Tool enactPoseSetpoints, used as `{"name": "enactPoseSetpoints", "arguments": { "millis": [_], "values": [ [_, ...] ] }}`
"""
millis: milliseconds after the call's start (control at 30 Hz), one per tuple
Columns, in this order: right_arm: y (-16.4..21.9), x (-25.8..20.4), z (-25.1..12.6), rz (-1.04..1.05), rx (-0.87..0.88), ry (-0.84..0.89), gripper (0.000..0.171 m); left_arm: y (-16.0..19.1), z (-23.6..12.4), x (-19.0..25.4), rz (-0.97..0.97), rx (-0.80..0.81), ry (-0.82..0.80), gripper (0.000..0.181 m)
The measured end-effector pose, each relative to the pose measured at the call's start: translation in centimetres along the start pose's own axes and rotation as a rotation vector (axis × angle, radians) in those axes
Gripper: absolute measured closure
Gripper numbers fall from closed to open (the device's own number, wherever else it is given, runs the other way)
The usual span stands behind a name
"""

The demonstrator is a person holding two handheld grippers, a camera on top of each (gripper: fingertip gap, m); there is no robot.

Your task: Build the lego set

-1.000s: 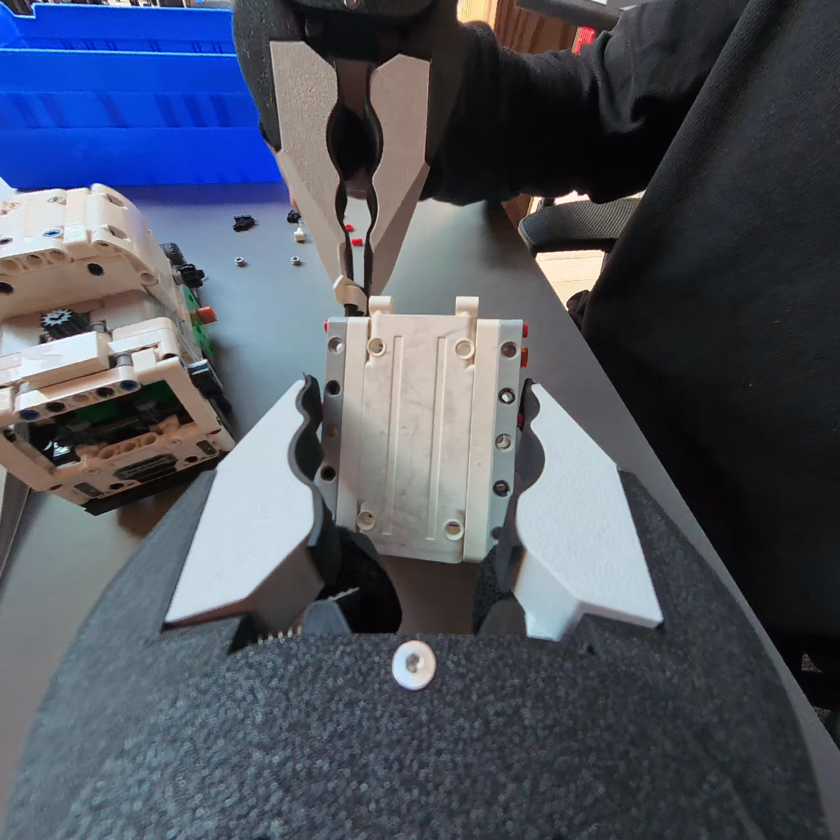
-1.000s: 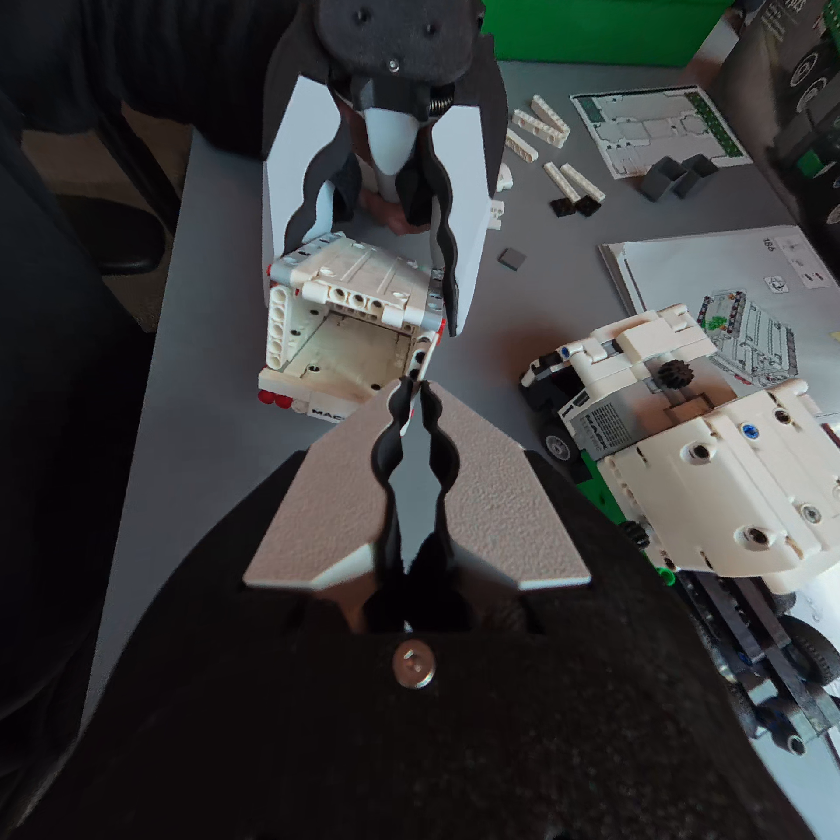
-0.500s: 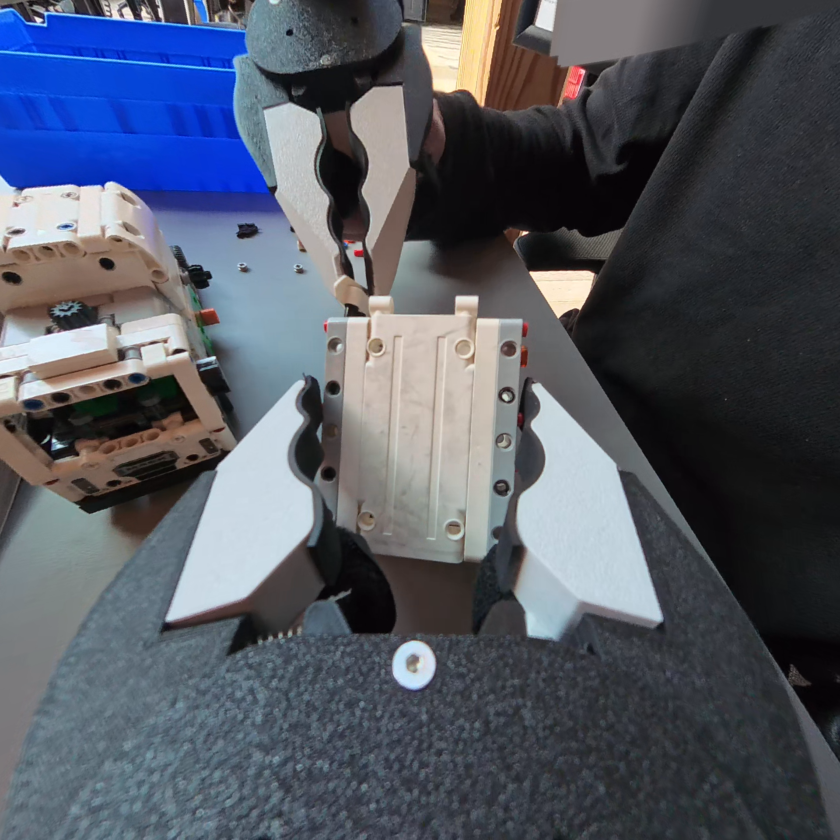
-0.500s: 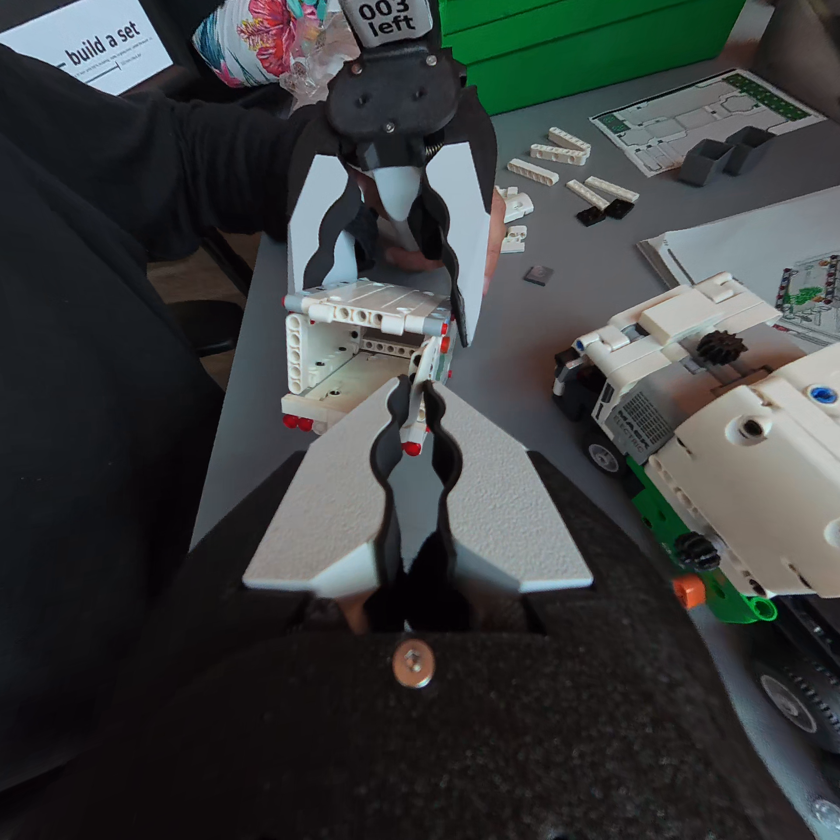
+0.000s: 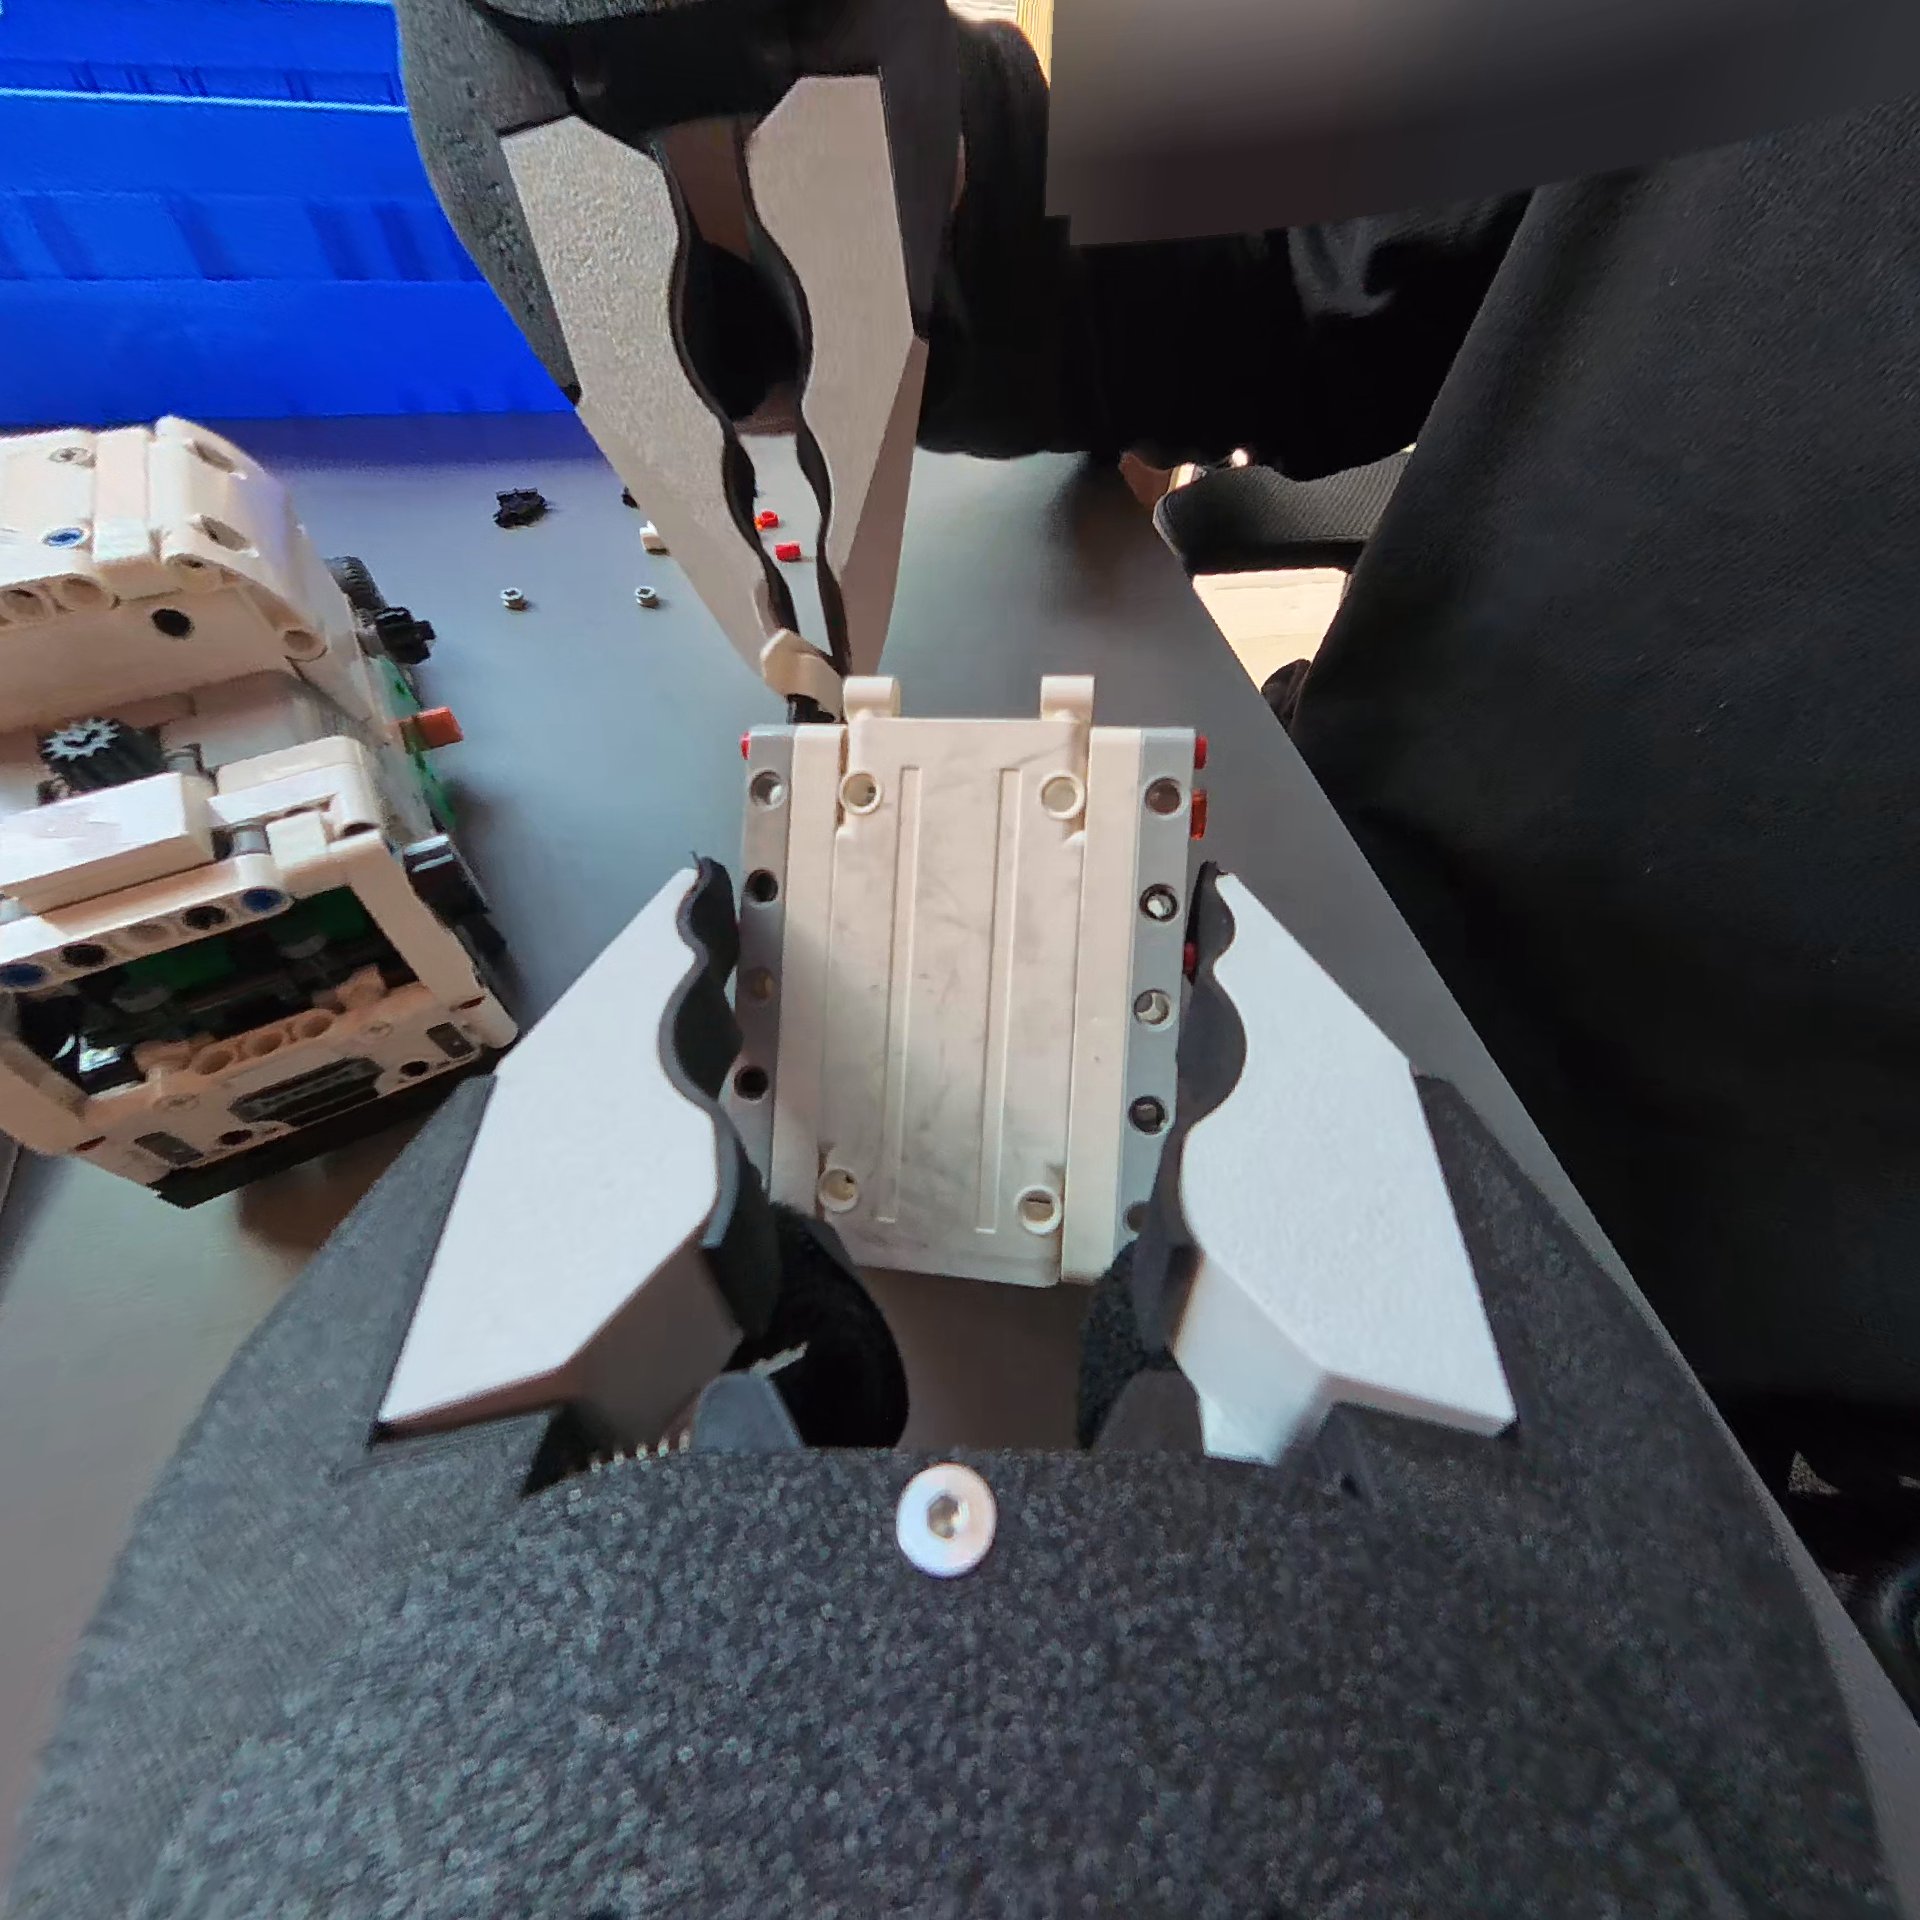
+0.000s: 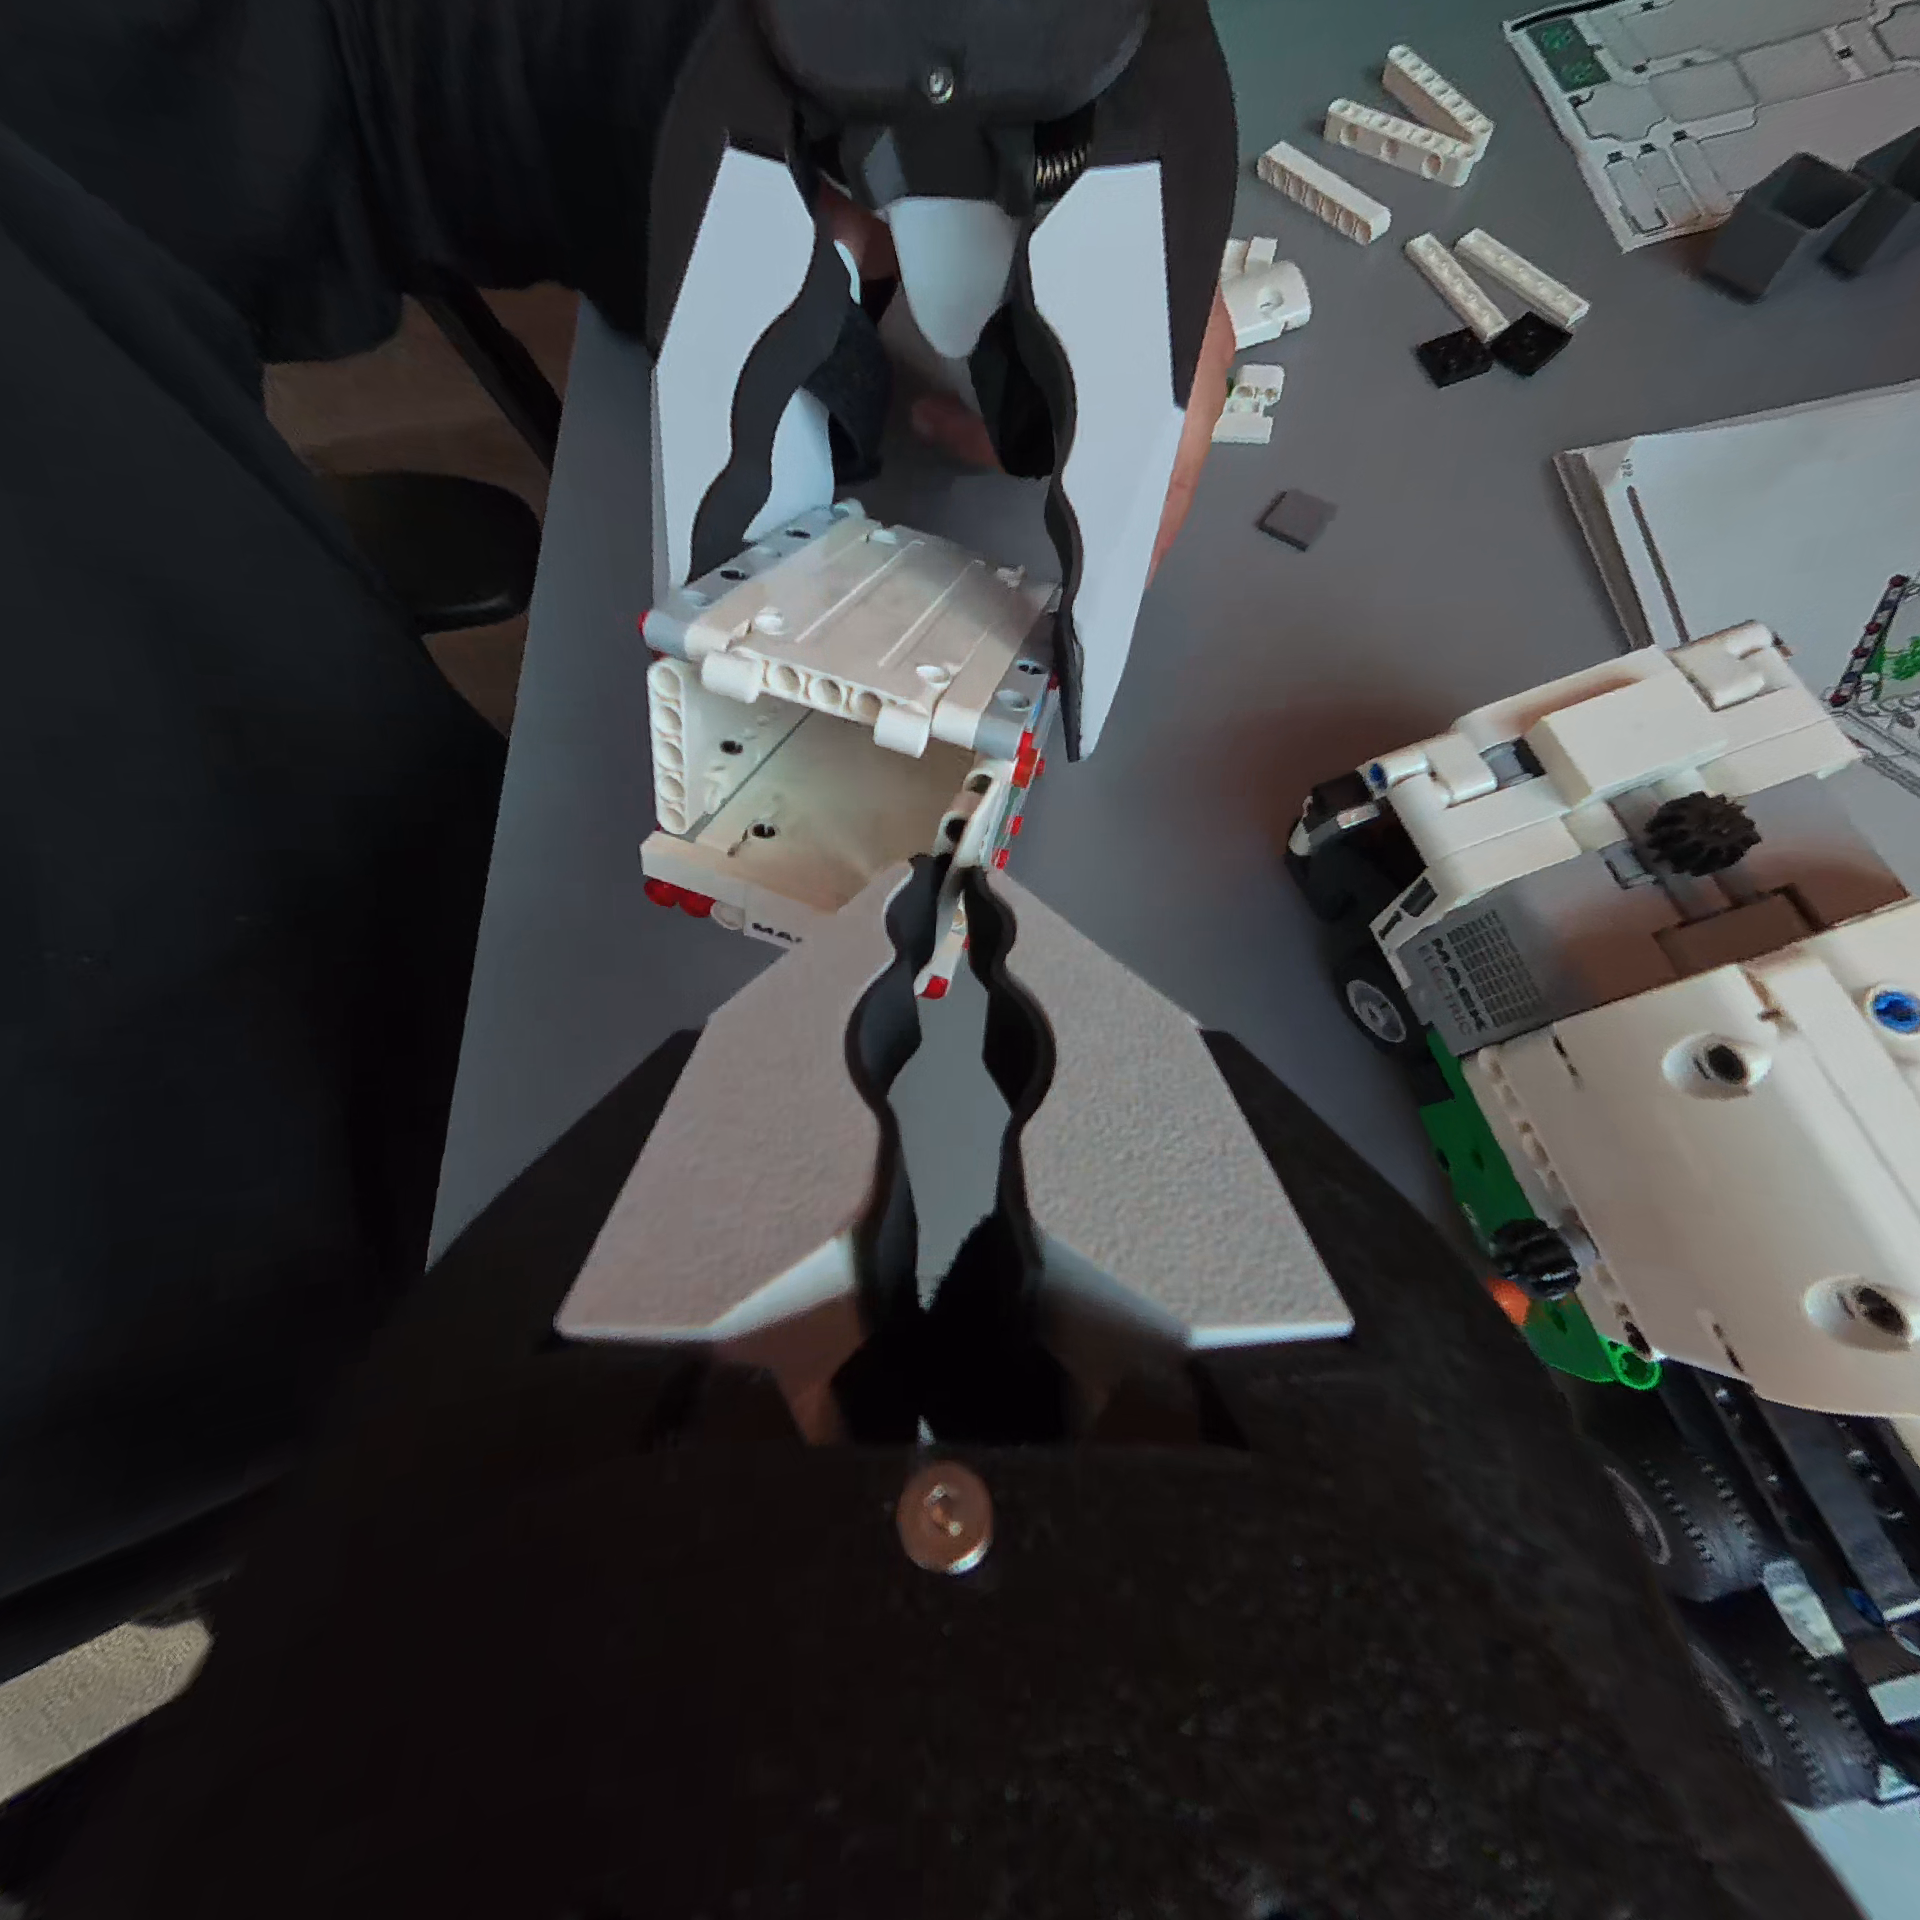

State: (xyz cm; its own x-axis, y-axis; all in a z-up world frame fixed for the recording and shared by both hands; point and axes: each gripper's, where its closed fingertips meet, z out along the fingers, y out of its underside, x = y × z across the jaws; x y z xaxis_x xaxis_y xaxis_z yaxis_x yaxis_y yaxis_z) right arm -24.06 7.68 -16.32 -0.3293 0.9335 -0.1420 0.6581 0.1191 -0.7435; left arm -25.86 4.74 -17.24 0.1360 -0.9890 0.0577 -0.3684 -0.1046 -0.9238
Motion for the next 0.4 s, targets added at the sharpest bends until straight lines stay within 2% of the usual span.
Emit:
{"name": "enactPoseSetpoints", "arguments": {
  "millis": [167, 400],
  "values": [
    [0.34, -0.02, -0.17, -0.102, -0.137, 0.059, 0.168, 0.01, 0.33, 0.06, -0.001, -0.030, -0.012, 0.096],
    [0.87, -0.31, -0.01, -0.086, -0.150, 0.030, 0.167, 0.23, 0.76, 0.26, 0.031, -0.099, -0.035, 0.096]
  ]
}}
